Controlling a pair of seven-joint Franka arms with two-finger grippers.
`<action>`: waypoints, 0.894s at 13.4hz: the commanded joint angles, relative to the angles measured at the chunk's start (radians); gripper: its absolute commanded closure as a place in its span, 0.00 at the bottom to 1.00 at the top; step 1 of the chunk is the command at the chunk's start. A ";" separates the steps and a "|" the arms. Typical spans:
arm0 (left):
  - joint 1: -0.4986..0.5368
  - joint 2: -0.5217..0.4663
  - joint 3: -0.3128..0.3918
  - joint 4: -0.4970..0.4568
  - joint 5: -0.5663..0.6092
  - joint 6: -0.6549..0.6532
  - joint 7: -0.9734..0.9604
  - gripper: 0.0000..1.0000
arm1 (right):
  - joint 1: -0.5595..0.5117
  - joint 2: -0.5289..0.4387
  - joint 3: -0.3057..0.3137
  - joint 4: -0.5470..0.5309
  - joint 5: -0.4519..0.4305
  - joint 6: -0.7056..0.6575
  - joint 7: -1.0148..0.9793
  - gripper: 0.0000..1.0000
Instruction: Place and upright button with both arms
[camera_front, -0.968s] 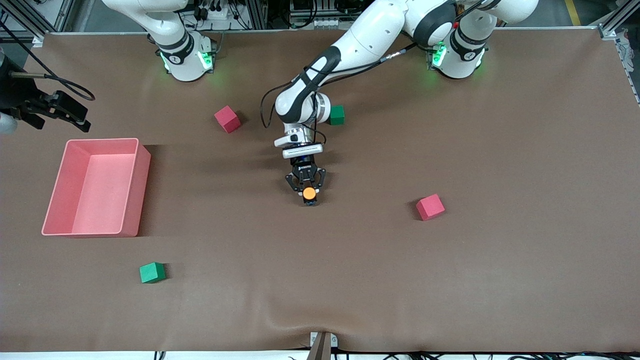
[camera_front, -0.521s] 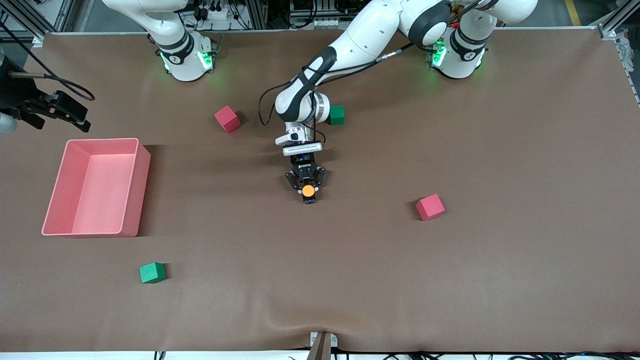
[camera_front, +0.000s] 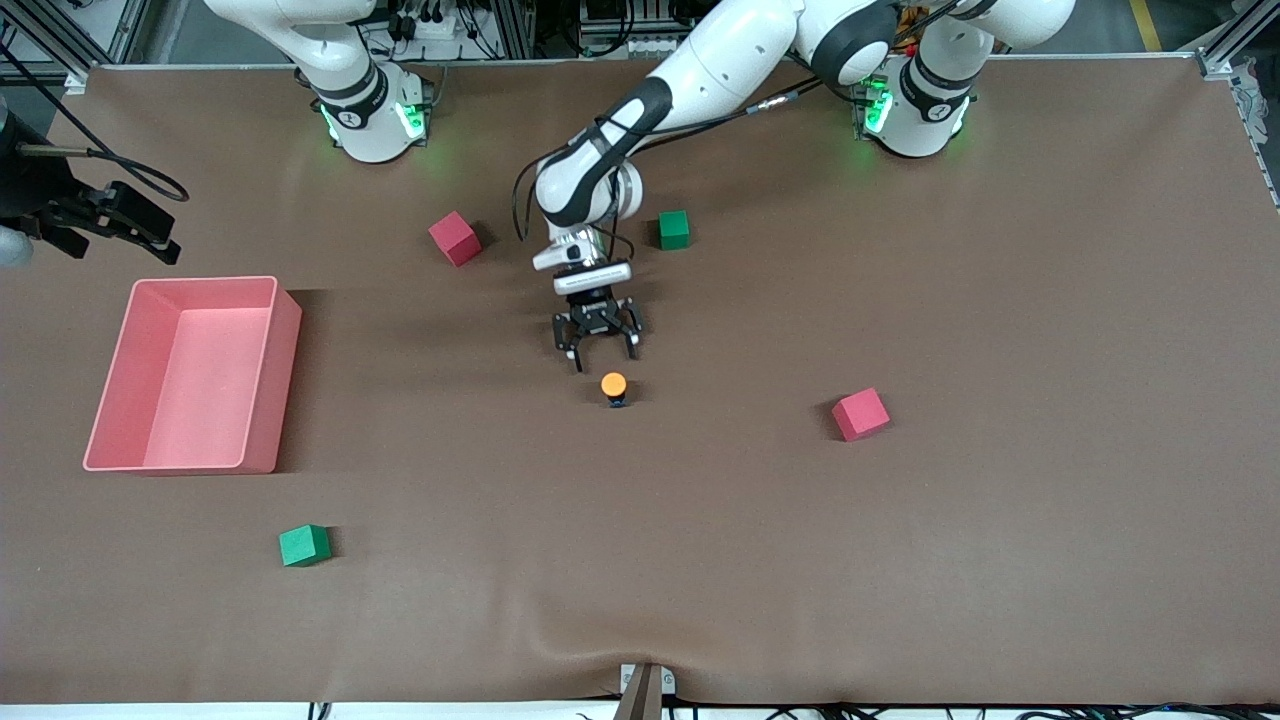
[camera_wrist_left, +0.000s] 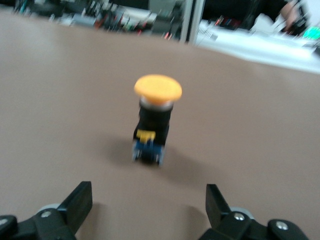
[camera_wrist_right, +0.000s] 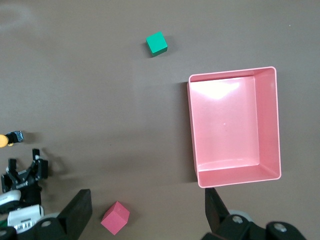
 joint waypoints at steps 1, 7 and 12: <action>-0.015 -0.052 -0.017 -0.007 -0.156 -0.036 0.109 0.00 | -0.017 0.004 0.008 0.013 0.016 -0.010 -0.007 0.00; -0.006 -0.248 -0.012 -0.003 -0.628 -0.042 0.524 0.00 | -0.018 0.004 0.006 0.013 0.016 -0.010 -0.007 0.00; 0.176 -0.450 0.014 0.000 -0.906 -0.099 0.970 0.00 | -0.018 0.004 0.005 0.011 0.016 -0.012 -0.007 0.00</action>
